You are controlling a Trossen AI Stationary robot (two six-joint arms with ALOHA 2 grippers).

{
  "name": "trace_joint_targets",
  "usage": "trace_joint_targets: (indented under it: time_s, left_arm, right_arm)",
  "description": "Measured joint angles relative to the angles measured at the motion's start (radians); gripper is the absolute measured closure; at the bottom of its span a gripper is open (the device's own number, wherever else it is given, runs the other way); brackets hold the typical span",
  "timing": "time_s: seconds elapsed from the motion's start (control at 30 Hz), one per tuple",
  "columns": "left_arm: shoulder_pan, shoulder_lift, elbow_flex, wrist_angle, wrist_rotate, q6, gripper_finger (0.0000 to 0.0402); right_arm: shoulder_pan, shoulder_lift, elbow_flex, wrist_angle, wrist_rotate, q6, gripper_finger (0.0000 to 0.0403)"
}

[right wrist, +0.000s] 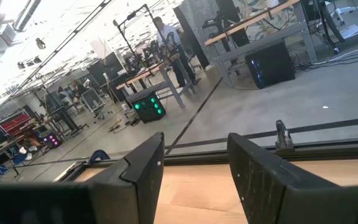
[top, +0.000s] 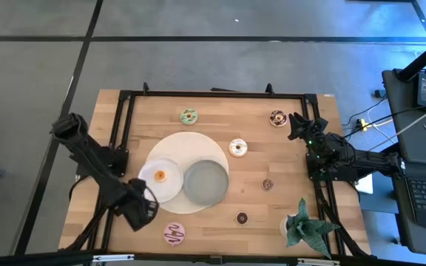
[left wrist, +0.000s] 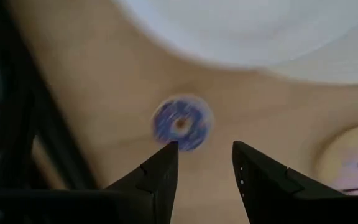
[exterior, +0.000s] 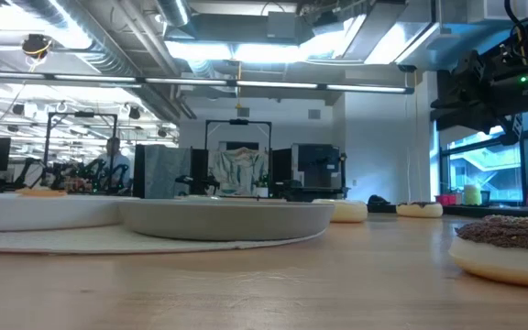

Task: Pick & Place donuts
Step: Put the small blue donuts on the white plate

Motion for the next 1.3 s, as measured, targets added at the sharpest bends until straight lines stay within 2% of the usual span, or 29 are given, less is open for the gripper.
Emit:
trace_joint_targets:
  time_s: [0.1, 0.53, 0.9, 1.3]
  left_arm:
    - [-0.022, 0.034, 0.0, 0.004, 0.059, 0.001, 0.026]
    - [-0.033, 0.197, 0.0, -0.006, 0.057, 0.008, 0.0263]
    - [-0.033, 0.239, 0.0, 0.003, 0.056, 0.077, 0.0265]
    - [-0.033, 0.281, 0.0, 0.021, 0.044, 0.071, 0.0261]
  right_arm:
    - [0.0, 0.0, 0.0, 0.0, 0.0, 0.0, 0.0225]
    - [0.0, 0.0, 0.0, 0.0, 0.0, 0.005, 0.0225]
    - [0.0, 0.0, 0.0, 0.0, 0.0, 0.005, 0.0225]
    - [0.0, 0.0, 0.0, 0.0, 0.0, 0.0, 0.0225]
